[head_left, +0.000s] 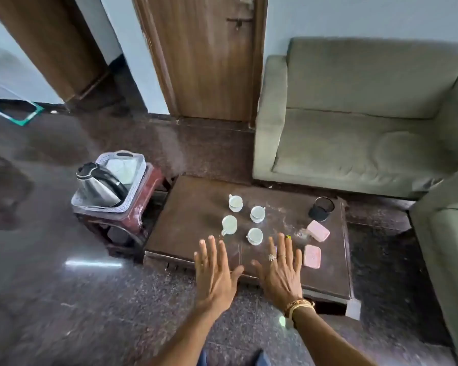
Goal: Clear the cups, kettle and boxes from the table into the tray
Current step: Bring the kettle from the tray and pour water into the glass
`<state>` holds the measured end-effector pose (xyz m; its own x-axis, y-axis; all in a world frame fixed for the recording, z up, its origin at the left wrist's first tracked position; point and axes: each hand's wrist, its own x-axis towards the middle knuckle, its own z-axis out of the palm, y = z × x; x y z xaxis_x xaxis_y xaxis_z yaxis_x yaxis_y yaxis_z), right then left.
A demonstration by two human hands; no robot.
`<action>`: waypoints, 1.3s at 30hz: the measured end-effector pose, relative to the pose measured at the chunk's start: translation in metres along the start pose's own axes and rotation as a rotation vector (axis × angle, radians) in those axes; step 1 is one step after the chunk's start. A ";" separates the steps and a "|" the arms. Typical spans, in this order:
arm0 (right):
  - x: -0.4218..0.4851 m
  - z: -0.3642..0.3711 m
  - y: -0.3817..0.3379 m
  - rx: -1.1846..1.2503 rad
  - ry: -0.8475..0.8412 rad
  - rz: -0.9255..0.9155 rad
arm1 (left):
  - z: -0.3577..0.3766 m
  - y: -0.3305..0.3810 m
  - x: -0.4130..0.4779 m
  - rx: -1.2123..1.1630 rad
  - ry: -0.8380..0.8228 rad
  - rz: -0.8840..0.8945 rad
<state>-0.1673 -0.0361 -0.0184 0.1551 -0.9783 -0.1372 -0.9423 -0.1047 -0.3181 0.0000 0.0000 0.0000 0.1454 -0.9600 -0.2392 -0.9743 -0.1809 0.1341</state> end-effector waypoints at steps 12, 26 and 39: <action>0.002 0.021 -0.045 -0.060 -0.095 -0.037 | 0.021 -0.054 -0.002 -0.111 -0.054 -0.121; 0.060 0.015 -0.170 -0.078 -0.086 -0.105 | -0.031 -0.167 0.045 -0.170 -0.011 -0.165; 0.116 0.070 -0.251 -0.071 -0.239 -0.165 | -0.033 -0.249 0.081 -0.240 -0.107 -0.258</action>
<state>0.1080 -0.1110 -0.0201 0.3655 -0.8781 -0.3087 -0.9156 -0.2794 -0.2893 0.2601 -0.0398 -0.0211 0.3499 -0.8507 -0.3923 -0.8379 -0.4715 0.2749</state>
